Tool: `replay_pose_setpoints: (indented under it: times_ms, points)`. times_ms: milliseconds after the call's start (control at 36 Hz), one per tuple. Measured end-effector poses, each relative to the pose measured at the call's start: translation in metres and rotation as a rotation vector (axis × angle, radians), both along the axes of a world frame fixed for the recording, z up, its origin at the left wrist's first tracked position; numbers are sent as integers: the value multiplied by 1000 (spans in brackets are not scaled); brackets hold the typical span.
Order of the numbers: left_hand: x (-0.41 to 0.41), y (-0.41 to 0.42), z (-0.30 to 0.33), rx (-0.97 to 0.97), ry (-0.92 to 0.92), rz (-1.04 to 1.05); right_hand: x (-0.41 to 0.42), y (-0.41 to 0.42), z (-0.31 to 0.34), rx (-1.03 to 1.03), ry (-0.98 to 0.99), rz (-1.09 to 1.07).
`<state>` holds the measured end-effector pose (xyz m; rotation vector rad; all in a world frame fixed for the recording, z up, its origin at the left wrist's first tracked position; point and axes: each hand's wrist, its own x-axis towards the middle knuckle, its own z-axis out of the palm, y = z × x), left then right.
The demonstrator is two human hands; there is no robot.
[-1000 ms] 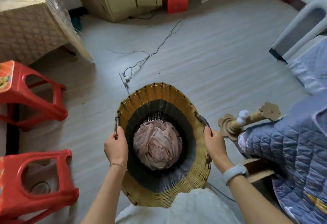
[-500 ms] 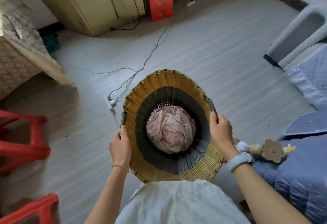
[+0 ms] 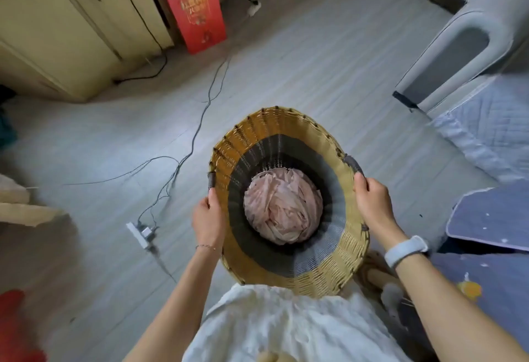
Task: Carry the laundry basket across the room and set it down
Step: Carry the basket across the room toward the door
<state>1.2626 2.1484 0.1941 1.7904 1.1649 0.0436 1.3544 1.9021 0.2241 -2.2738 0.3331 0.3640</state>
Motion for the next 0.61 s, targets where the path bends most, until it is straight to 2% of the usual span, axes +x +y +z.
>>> replay_pose_setpoints:
  times_ms: [278, 611]
  points:
    - [168, -3, -11, 51, 26, -66, 134, -10, -24, 49, 86, -103]
    - [397, -28, 8, 98, -8, -11, 376, -35, -10, 117, 29, -109]
